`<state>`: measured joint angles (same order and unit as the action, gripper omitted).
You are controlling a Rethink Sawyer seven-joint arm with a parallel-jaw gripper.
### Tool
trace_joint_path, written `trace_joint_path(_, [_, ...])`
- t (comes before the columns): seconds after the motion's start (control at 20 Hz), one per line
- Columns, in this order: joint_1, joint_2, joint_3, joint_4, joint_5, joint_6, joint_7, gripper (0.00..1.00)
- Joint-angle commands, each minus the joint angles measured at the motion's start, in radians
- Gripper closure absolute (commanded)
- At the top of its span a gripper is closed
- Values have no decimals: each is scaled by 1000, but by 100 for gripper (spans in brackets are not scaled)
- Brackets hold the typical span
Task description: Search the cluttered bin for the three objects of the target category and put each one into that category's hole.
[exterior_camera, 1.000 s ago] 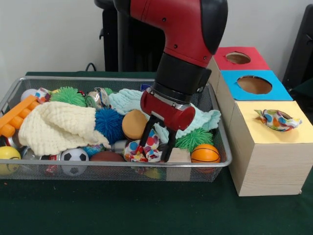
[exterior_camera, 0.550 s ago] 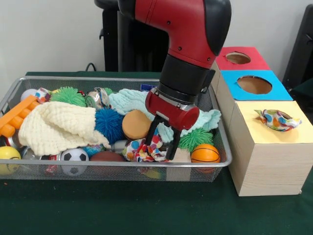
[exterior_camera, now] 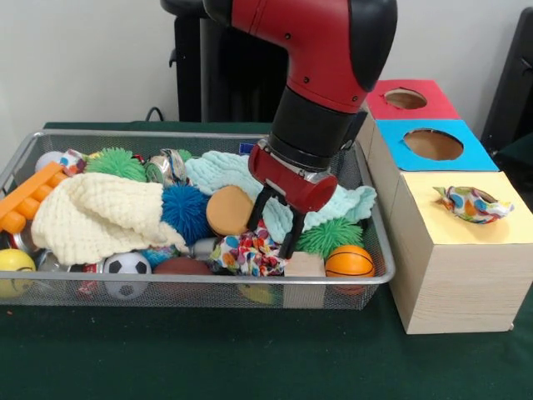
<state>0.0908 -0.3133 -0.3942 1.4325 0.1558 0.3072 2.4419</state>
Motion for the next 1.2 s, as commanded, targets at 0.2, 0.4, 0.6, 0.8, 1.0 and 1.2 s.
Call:
trace_joint_path(0.2, [-57,57,52,-64,-17,93,42,100])
trace_joint_path(0.4, [-61,70,55,-74,-15,40,56,100])
trace_joint_path(0.6, [-50,65,50,-65,1,42,89,100])
trace_joint_path(0.8, [-29,22,28,-32,-7,53,95,100])
trace_joint_path(1.0, [-33,-83,74,15,-3,69,70,100])
trace_joint_path(1.2, [-46,-197,130,49,3,188,8,100])
